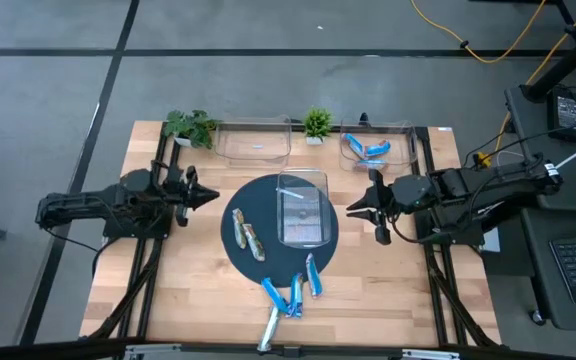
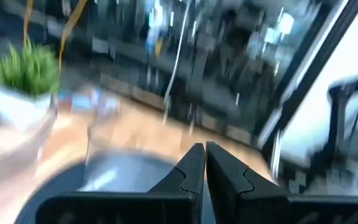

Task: Pick and place Granola Bars by type
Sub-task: Put the yellow granola bar into the top left transparent bin

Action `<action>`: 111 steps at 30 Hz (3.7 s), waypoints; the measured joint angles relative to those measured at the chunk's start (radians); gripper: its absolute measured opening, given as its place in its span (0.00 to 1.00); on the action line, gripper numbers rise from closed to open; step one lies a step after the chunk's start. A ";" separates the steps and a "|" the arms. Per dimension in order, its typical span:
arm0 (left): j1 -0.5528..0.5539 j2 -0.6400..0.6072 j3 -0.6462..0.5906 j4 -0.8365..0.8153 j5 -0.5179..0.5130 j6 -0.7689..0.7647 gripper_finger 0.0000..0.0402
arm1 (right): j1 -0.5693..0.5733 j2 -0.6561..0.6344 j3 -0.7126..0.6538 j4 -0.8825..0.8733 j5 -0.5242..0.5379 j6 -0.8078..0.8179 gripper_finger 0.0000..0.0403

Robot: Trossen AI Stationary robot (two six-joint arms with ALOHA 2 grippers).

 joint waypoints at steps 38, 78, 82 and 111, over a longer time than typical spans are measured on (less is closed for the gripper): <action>0.001 0.902 0.502 -0.567 -0.154 -0.111 0.51 | -0.207 0.000 -0.001 0.111 0.084 -0.431 0.17; 0.002 1.371 0.504 -0.378 -0.015 -0.266 0.43 | -0.465 0.000 -0.001 0.114 -0.201 -0.632 0.17; 0.002 1.371 0.504 -0.382 -0.023 -0.288 0.30 | -0.484 0.000 -0.001 0.114 -0.222 -0.632 0.17; -0.014 1.041 0.650 -0.622 -0.211 -0.359 0.01 | -0.508 0.000 -0.001 0.119 -0.258 -0.676 0.17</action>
